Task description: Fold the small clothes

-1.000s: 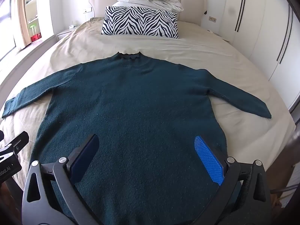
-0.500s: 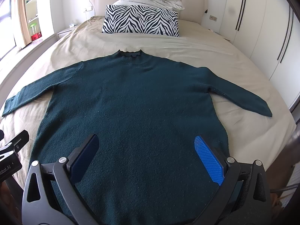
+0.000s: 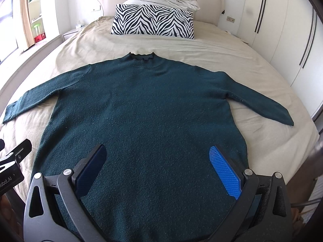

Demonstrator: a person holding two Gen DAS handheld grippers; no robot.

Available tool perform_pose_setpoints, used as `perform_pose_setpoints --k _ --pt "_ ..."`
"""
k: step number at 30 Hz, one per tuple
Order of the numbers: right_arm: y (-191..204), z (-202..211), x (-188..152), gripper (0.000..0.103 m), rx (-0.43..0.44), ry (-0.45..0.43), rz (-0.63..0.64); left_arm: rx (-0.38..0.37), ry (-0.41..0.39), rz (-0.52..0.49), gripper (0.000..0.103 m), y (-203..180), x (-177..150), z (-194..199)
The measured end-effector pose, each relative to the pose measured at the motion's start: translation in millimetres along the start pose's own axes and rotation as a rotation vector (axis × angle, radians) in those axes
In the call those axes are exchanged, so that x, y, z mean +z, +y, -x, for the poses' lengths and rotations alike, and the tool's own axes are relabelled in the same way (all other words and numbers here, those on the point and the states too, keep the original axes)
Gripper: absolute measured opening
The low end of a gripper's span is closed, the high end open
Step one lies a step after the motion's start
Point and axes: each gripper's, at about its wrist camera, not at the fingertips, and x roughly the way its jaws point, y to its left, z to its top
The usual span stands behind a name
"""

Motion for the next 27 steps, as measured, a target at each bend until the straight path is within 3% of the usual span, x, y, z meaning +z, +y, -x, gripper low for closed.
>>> perform_pose_setpoints --k 27 --pt "0.5 0.6 -1.5 0.103 0.000 0.005 0.000 0.001 0.000 0.003 0.103 3.6 -5.3 -2.5"
